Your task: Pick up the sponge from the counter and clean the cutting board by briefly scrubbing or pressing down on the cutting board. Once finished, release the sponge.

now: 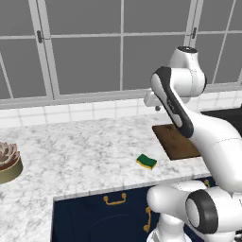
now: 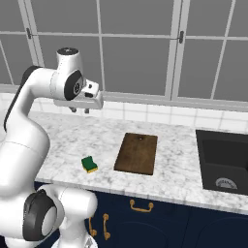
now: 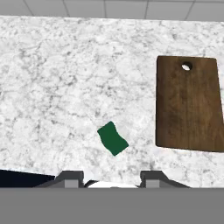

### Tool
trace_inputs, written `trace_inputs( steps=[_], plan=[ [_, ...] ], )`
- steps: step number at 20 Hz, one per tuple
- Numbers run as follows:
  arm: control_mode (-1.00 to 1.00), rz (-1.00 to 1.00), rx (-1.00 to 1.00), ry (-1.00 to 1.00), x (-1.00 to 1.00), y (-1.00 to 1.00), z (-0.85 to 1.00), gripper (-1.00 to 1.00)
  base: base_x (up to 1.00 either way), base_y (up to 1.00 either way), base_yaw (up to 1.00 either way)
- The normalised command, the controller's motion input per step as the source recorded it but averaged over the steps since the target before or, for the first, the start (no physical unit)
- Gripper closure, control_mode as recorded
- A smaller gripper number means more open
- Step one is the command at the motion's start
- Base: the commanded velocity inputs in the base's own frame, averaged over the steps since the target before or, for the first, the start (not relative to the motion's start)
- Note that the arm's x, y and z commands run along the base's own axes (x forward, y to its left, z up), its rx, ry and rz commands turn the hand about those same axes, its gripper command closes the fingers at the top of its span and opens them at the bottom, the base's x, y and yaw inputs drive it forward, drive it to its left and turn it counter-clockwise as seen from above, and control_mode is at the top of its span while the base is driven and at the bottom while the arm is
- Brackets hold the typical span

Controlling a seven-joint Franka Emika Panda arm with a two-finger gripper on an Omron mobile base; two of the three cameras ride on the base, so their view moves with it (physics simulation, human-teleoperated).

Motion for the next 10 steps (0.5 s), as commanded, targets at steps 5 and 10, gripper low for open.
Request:
trace_inputs(
  steps=[5,10],
  plan=[
    [-1.00,0.00,0.00,-0.03,-0.53,0.04,-0.08,-1.00,0.00,0.00,0.00],
    [-1.00,0.08,-0.04,-0.02,-0.49,0.09,-0.29,-1.00,0.00,0.00,0.00]
  ],
)
